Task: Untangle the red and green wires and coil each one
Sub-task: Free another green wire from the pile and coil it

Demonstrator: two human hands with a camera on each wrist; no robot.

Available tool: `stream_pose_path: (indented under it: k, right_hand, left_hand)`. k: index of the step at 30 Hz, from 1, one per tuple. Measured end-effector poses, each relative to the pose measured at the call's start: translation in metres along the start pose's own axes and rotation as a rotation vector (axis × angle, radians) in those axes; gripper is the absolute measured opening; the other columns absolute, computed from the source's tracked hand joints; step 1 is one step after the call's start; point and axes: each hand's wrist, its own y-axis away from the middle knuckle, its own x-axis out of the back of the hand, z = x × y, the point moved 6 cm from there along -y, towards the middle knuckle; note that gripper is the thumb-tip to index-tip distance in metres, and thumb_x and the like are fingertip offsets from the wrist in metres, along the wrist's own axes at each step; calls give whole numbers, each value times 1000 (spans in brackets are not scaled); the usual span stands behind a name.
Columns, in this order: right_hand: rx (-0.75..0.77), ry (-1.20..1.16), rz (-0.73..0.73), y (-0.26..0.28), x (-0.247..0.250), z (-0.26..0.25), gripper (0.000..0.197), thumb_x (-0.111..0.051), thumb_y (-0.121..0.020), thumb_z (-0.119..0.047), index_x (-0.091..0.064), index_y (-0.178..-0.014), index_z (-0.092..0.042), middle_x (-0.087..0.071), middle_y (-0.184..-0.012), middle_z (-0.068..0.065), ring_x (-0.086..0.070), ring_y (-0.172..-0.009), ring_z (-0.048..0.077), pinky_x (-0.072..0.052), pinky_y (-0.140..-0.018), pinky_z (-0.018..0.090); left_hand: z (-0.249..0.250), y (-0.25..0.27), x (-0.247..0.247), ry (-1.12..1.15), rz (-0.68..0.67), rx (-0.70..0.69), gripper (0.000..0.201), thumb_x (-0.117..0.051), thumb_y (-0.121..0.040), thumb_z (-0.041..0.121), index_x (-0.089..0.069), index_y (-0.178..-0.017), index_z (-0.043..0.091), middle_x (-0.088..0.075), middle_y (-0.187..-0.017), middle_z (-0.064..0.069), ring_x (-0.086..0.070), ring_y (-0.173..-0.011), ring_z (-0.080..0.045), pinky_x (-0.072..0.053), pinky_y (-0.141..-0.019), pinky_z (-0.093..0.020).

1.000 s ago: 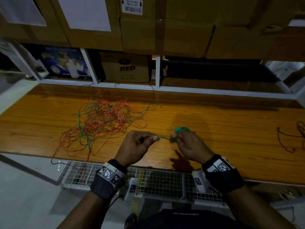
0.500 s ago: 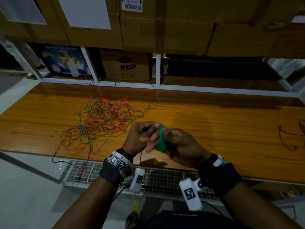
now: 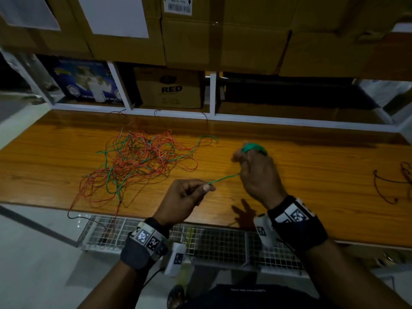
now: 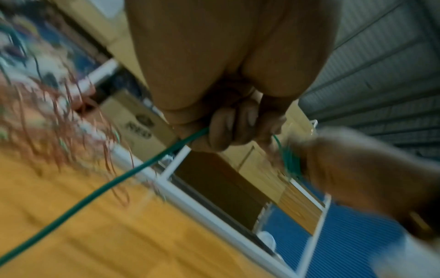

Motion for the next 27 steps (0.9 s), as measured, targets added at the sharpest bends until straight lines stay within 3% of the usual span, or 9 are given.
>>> stream_pose_path:
  k: [2,5,10,14,18,20,23,25,27]
  right_hand:
    - [-5,50,-295,16,-28,5,34,-45,-108,-24,-70,-88,-14,-73,-99,1,-65,-86,13,-45,-70,18]
    - [10,-136,-614,41,-65,7,50,-41,-109,-38,-78,-85,-15,-78,-89,-3,-67,-90,19,-52,-91,39]
    - [-98,-722,-736,64,-78,-19,55,-35,-107,-48,-76,-95,-14,-78,-88,9,-65,-109,34,-45,-105,47]
    - [-66,-934,-897,67,-75,-35,55,-37,-108,-40,-69,-110,4,-74,-97,22,-63,-118,39,-43,-111,43]
    - [-39,-1130,-1055,70,-71,-54,39,-40,-107,-29,-68,-110,-1,-75,-99,17,-54,-123,54,-44,-112,43]
    - [-27,-1245,-1070,66,-68,-64,37,-43,-105,-28,-67,-110,-1,-75,-101,16,-54,-124,52,-43,-110,41]
    - [-30,-1433,-925,51,-52,-75,37,-44,-101,-31,-68,-105,-3,-76,-101,15,-65,-115,31,-41,-102,38]
    - [-123,-1607,-736,34,-39,-75,37,-41,-99,-30,-63,-106,-1,-75,-107,15,-69,-112,23,-52,-96,34]
    - [-191,-1734,-505,14,-30,-65,36,-41,-100,-31,-58,-111,-2,-73,-119,16,-67,-117,23,-54,-99,33]
  left_hand:
    - [7,1,15,-77,21,-42,20,-65,-99,23,-81,-93,14,-57,-55,-5,-51,-51,-17,-40,-53,-29]
    - [17,-1,26,-195,10,-92,23,-63,-99,33,-80,-92,19,-60,-57,1,-55,-52,-18,-42,-54,-33]
    - [25,-12,41,-69,80,-125,24,-63,-99,24,-77,-90,7,-54,-58,5,-47,-53,-10,-38,-56,-26]
    - [29,-16,42,13,86,-109,23,-66,-96,20,-76,-89,1,-53,-56,3,-45,-51,-10,-37,-54,-22]
    - [28,-22,31,122,92,-82,27,-70,-90,20,-76,-92,-7,-55,-55,-2,-46,-50,-11,-38,-51,-21]
    - [25,-23,25,151,99,-62,25,-67,-93,18,-77,-95,-5,-55,-56,-5,-49,-52,-11,-39,-51,-23]
    - [19,-23,18,215,127,-52,14,-65,-94,4,-76,-97,-4,-69,-69,-8,-62,-66,-12,-47,-59,-23]
    - [12,-19,12,216,143,-22,13,-64,-93,-2,-73,-94,-11,-62,-59,5,-52,-52,-5,-40,-50,-18]
    - [3,-14,1,202,108,54,19,-60,-100,5,-74,-98,-7,-52,-54,1,-38,-45,-9,-30,-45,-20]
